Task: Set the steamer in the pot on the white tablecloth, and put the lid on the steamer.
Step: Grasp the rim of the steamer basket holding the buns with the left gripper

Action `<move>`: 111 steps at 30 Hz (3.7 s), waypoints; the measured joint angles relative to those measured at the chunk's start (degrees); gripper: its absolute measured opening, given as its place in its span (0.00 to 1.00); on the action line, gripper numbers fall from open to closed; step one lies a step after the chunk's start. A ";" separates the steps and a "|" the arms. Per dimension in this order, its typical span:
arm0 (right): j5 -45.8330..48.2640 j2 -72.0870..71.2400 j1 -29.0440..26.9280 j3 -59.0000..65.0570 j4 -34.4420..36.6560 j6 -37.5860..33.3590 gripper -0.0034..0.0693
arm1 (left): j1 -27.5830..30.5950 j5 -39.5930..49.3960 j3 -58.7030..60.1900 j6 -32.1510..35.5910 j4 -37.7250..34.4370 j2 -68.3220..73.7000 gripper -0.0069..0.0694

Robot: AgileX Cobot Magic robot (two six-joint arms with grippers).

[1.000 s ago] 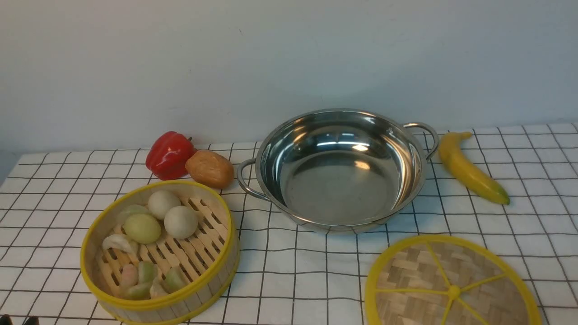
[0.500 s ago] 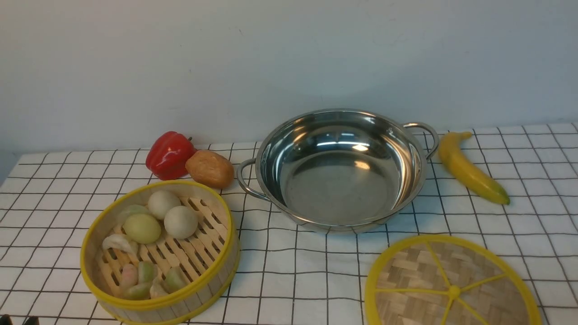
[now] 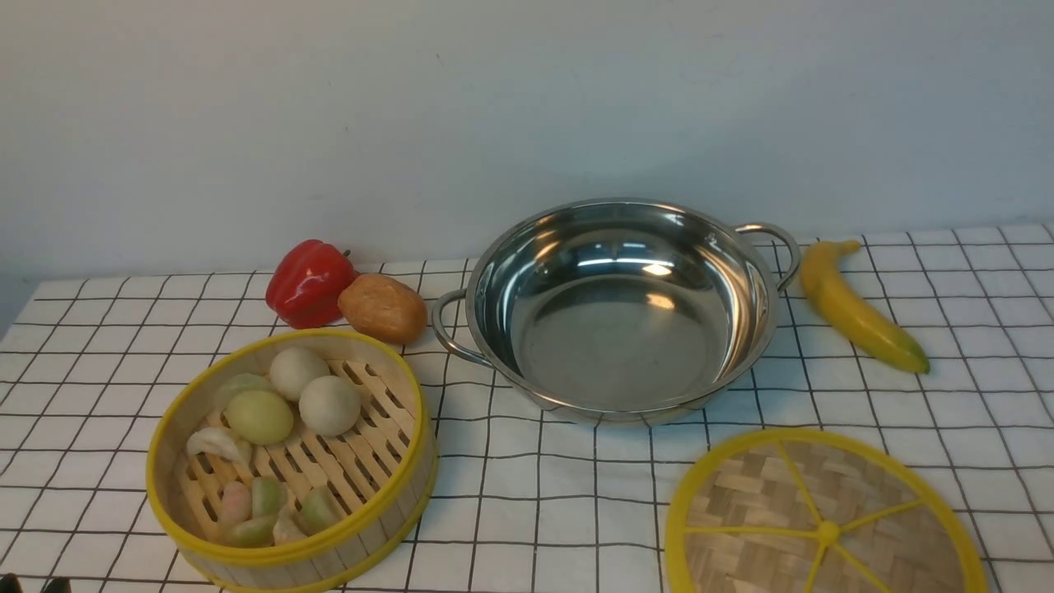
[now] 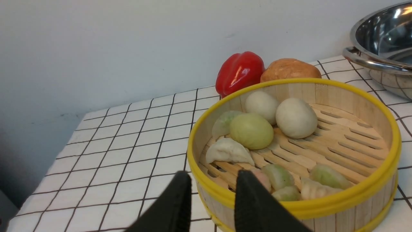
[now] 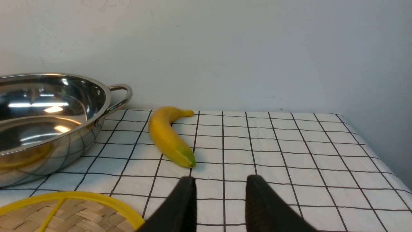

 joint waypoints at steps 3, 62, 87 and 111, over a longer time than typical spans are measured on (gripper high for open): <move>0.00 0.00 0.00 0.00 -1.30 -0.06 0.38 | 0.00 -1.60 0.00 -1.17 -3.00 0.00 0.34; -14.81 -0.25 0.12 0.00 32.38 24.09 0.38 | 36.14 28.86 -51.28 10.24 -32.17 54.84 0.41; -10.19 -0.25 5.17 0.00 32.20 19.49 0.38 | 22.01 28.20 -56.27 36.45 -40.03 93.89 0.41; -8.10 -0.26 5.17 0.00 32.20 19.43 0.38 | 21.50 25.66 -58.95 30.39 -36.69 102.66 0.37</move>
